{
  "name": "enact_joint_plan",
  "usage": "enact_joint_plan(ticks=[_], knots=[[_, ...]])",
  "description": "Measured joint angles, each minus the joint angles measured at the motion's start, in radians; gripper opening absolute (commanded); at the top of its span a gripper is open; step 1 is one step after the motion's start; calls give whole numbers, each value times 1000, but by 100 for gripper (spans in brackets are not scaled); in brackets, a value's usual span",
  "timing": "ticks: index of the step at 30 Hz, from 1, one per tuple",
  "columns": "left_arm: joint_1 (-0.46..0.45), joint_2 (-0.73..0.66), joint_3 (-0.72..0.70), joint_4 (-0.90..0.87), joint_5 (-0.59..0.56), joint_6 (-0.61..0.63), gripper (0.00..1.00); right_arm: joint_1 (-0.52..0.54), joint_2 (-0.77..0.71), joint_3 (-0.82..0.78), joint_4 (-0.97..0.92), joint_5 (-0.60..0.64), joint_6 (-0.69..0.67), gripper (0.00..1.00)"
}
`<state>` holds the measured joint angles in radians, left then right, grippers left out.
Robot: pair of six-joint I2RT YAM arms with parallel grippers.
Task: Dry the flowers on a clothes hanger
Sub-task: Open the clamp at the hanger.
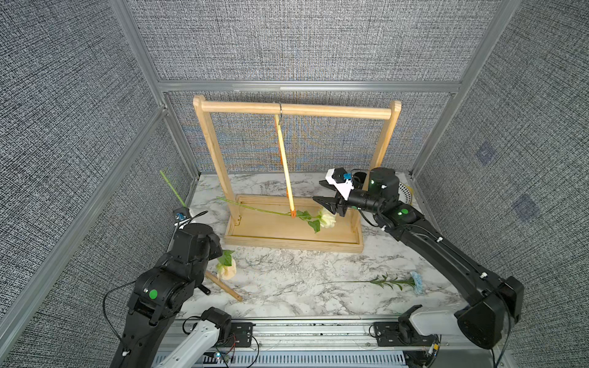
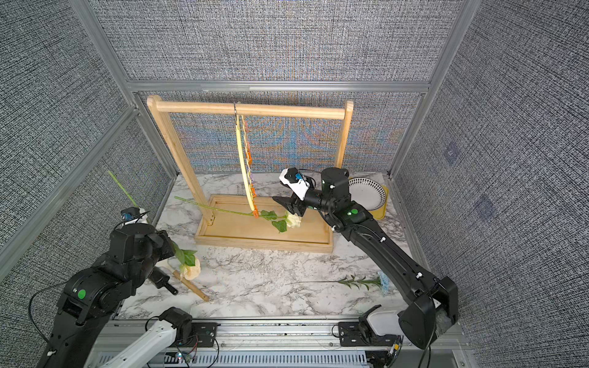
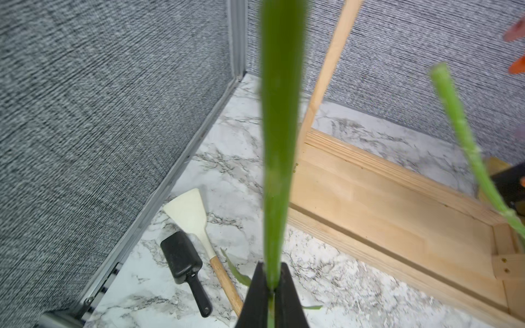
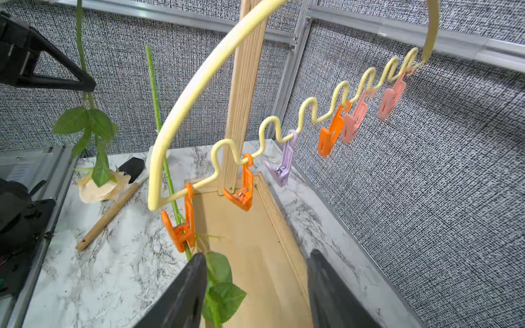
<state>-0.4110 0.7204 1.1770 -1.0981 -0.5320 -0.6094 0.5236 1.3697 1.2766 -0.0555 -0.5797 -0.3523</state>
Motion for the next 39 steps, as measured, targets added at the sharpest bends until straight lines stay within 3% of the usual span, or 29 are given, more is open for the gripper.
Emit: enact_joint_plan(ticks=[4,8,13,25,39], knots=[[117,24,-53,56,36,-23,2,0,29,23,-25,-16,-41,54],[258,77,-97,143,152,-24,2,-1,53,32,-30,-28,-72,49],[366,161,-119,272,313,-31,2,-1,98,58,-64,-56,-127,47],[379,348,-173,626,661,-61,2,-1,251,219,-137,-167,-280,47],[376,381,-333,940,806,-91,2,26,409,396,-220,-246,-382,53]])
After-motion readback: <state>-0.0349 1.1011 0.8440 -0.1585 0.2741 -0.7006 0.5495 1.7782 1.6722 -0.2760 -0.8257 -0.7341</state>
